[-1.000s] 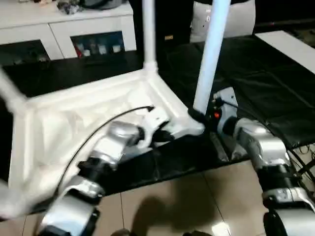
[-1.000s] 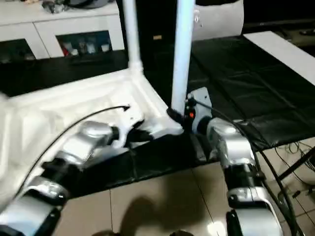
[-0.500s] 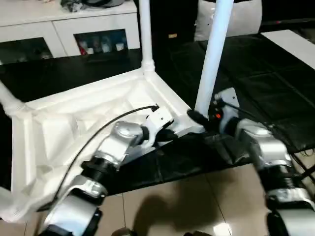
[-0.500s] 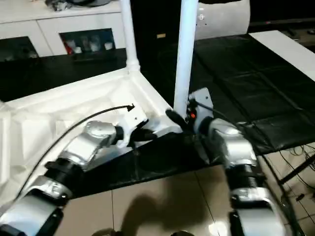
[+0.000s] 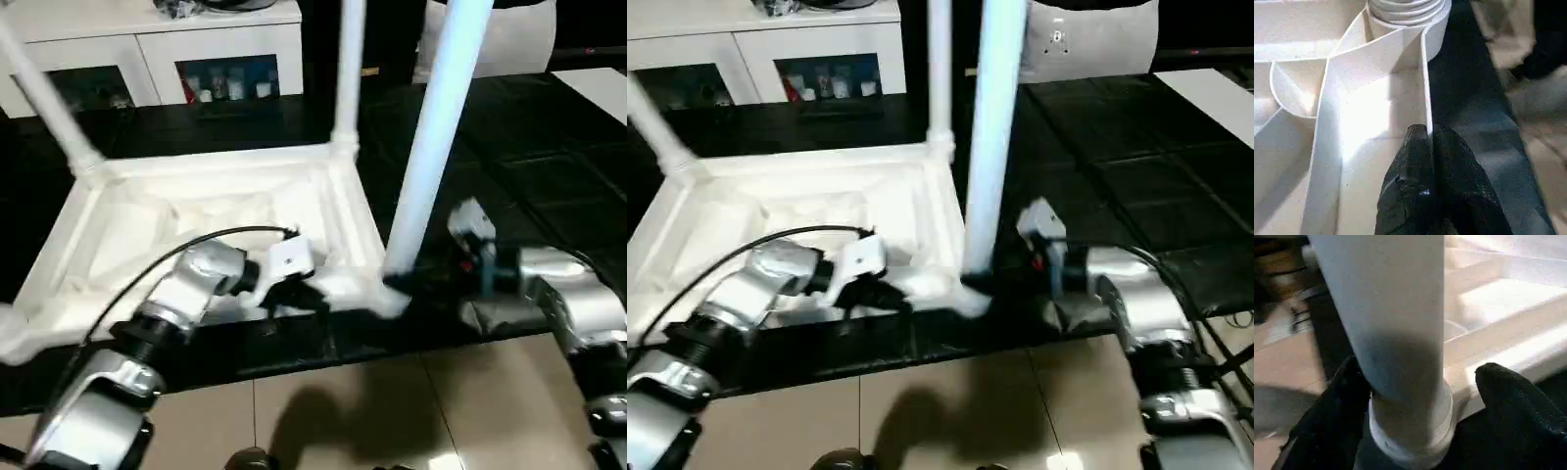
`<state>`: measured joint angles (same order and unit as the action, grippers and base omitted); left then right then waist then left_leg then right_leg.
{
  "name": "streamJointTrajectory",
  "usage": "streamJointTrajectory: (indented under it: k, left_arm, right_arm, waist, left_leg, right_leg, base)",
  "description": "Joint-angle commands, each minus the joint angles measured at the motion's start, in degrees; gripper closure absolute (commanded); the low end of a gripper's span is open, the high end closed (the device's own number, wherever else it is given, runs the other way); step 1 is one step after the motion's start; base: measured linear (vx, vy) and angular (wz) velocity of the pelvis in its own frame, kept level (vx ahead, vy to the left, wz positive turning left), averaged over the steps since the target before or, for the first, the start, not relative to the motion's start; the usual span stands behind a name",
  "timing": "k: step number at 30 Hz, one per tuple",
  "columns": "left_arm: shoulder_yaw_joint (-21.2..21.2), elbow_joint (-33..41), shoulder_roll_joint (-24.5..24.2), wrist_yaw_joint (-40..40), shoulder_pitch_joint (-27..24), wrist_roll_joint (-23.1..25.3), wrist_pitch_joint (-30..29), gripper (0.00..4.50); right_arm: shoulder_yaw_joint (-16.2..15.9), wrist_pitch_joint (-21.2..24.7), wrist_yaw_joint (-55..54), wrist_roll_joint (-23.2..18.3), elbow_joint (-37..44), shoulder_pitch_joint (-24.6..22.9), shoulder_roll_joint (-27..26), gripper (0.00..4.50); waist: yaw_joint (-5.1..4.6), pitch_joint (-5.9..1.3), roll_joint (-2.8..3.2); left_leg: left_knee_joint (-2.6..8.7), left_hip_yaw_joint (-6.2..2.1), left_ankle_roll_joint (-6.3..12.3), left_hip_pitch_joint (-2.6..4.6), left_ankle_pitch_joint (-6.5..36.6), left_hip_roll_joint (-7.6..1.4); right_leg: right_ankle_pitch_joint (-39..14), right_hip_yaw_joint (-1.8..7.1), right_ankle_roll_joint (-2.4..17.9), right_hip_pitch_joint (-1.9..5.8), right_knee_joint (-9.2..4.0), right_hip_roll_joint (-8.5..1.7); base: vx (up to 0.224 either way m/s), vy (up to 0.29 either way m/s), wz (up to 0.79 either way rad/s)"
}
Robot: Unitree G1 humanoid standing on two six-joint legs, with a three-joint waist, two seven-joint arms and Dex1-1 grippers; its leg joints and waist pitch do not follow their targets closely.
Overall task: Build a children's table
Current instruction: Rotate leg to tighten
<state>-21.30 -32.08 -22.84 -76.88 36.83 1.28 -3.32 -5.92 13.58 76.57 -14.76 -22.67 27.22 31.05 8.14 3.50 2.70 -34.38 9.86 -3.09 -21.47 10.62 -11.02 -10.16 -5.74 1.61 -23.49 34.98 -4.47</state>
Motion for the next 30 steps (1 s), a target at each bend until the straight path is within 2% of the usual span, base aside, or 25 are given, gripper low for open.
streamJointTrajectory:
  k: [1,4,7,11,12,15,16,18,22,23,24,25,26,28,29,30]
  left_arm:
    - [-1.22,3.61,-0.15,-3.94,1.25,-1.20,2.15,4.50]
    - [-1.61,4.51,-0.76,-6.88,1.06,-1.85,2.20,4.50]
    - [-1.89,4.77,-0.90,-7.60,0.99,-2.28,2.14,4.50]
    - [-1.93,4.72,-0.80,-8.07,0.86,-2.51,2.46,4.50]
    - [-1.78,4.64,-0.55,-7.82,0.74,-2.34,2.57,4.50]
    - [-1.65,4.70,-0.40,-7.62,0.63,-2.31,2.41,4.50]
    - [-1.57,4.64,-0.23,-7.42,0.61,-2.36,2.29,4.50]
    - [-1.27,4.64,0.22,-6.41,0.52,-2.49,1.62,4.50]
    - [0.15,4.04,2.50,-0.61,1.00,-2.36,-2.16,4.50]
    - [0.57,4.12,3.22,1.22,1.10,-2.11,-3.43,4.50]
    - [0.57,4.12,3.22,1.22,1.10,-2.11,-3.43,4.50]
    - [1.72,4.73,5.64,6.01,1.15,-2.02,-7.72,4.50]
    - [2.25,4.93,6.75,8.27,1.19,-1.92,-9.19,4.50]
    - [3.02,5.02,8.58,11.78,1.37,-1.70,-11.46,4.50]
    - [3.47,4.97,10.01,14.32,1.54,-1.47,-12.93,4.50]
    - [3.94,4.86,11.43,16.88,1.75,-1.27,-14.45,4.50]
  right_arm:
    - [-0.80,0.27,2.43,-1.12,1.93,-0.02,0.71,1.20]
    - [-1.43,1.26,4.84,-2.48,3.86,-0.70,1.07,1.38]
    - [-1.73,2.67,6.10,-3.42,4.46,-0.92,1.20,1.62]
    - [-2.23,3.63,7.93,-4.27,5.15,-1.26,1.29,1.75]
    - [-2.57,4.36,8.67,-4.49,5.18,-1.27,1.40,2.04]
    - [-2.65,4.86,9.05,-4.69,5.23,-1.29,1.44,2.16]
    - [-2.66,5.12,9.30,-4.79,4.98,-1.20,1.39,2.30]
    - [-2.64,5.80,9.67,-5.16,4.59,-1.11,1.24,2.44]
    - [-1.37,7.98,5.08,-5.34,3.95,-1.35,-0.69,2.49]
    - [-1.08,8.75,2.12,-4.73,3.59,-1.21,-1.83,2.50]
    - [-1.08,8.75,2.12,-4.73,3.59,-1.21,-1.83,2.50]
    - [0.47,8.82,-8.30,-2.34,1.15,0.06,-5.97,2.50]
    - [1.29,9.21,-12.89,-1.57,-0.04,0.73,-7.86,2.50]
    - [2.38,9.65,-19.14,-0.56,-1.67,1.73,-10.52,2.50]
    - [3.01,10.09,-23.26,0.08,-2.50,2.46,-12.37,2.50]
    - [3.61,10.87,-26.85,0.55,-3.34,3.29,-14.03,2.50]
  waist:
    - [-0.22,-4.02,-0.87]
    - [0.01,-4.08,-0.82]
    - [0.00,-4.08,-0.87]
    - [0.11,-4.12,-0.93]
    - [0.11,-4.14,-0.95]
    - [0.11,-4.15,-0.93]
    - [0.05,-4.12,-1.30]
    - [0.11,-4.11,-1.11]
    - [0.20,-4.07,-1.13]
    - [0.05,-3.89,-0.73]
    - [-0.05,-3.89,-0.91]
    - [-0.33,-3.91,-1.14]
    - [-0.69,-3.65,-0.81]
    - [-1.62,-3.77,-1.24]
    - [-2.01,-3.71,-1.18]
    - [-2.80,-3.63,-1.08]
  left_leg:
    - [3.55,-0.49,5.51,0.58,8.34,-2.47]
    - [3.68,-0.59,4.76,0.73,8.82,-2.67]
    - [3.63,-0.58,4.85,0.62,8.39,-2.60]
    - [3.57,-0.55,4.98,0.48,7.96,-2.47]
    - [3.56,-0.56,5.03,0.47,7.70,-2.47]
    - [3.53,-0.58,4.93,0.44,7.62,-2.47]
    - [3.56,-0.52,4.84,0.43,7.64,-2.42]
    - [3.54,-0.52,4.76,0.44,7.69,-2.42]
    - [3.54,-0.54,4.56,0.46,7.52,-2.39]
    - [3.61,-0.58,4.18,0.44,7.69,-2.41]
    - [3.64,-0.58,3.95,0.48,8.14,-2.36]
    - [3.68,-0.59,3.46,0.30,8.03,-2.21]
    - [3.80,-0.68,2.71,0.40,8.50,-2.11]
    - [3.94,-0.88,1.78,0.07,8.04,-1.73]
    - [3.96,-0.86,1.78,0.09,7.92,-1.75]
    - [3.90,-0.80,1.76,0.12,8.28,-1.69]
  right_leg:
    - [-13.11,3.18,11.59,3.45,-4.33,-4.41]
    - [-13.81,3.31,11.31,3.41,-4.32,-4.45]
    - [-12.36,3.31,12.00,3.38,-4.16,-4.39]
    - [-12.48,3.30,11.64,3.47,-4.21,-4.42]
    - [-12.50,3.30,11.58,3.47,-4.19,-4.41]
    - [-12.47,3.24,11.60,3.46,-4.21,-4.39]
    - [-12.91,3.24,11.30,3.50,-4.29,-4.34]
    - [-13.90,3.25,11.05,3.46,-4.34,-4.43]
    - [-14.87,3.21,10.59,3.40,-4.49,-4.40]
    - [-15.22,3.23,10.58,3.18,-4.45,-4.39]
    - [-15.72,3.15,10.38,3.27,-4.68,-4.32]
    - [-16.16,3.17,10.03,3.51,-4.55,-4.38]
    - [-17.55,3.10,9.81,3.19,-4.82,-4.42]
    - [-19.02,2.76,8.50,3.91,-4.92,-4.39]
    - [-18.89,2.81,8.57,3.72,-4.96,-4.32]
    - [-18.55,2.82,9.05,3.61,-5.11,-4.22]
  base:
    - [0.000,0.000,0.00]
    - [0.000,0.000,0.00]
    - [0.000,0.000,0.00]
    - [0.000,0.000,0.00]
    - [0.000,0.000,0.00]
    - [0.000,0.000,0.00]
    - [0.000,0.000,0.00]
    - [0.000,0.000,0.00]
    - [0.000,0.000,0.00]
    - [0.000,0.000,0.00]
    - [0.000,0.000,0.00]
    - [0.000,0.000,0.00]
    - [0.000,0.000,0.00]
    - [0.000,0.000,0.00]
    - [0.000,0.000,0.00]
    - [0.000,0.000,0.00]
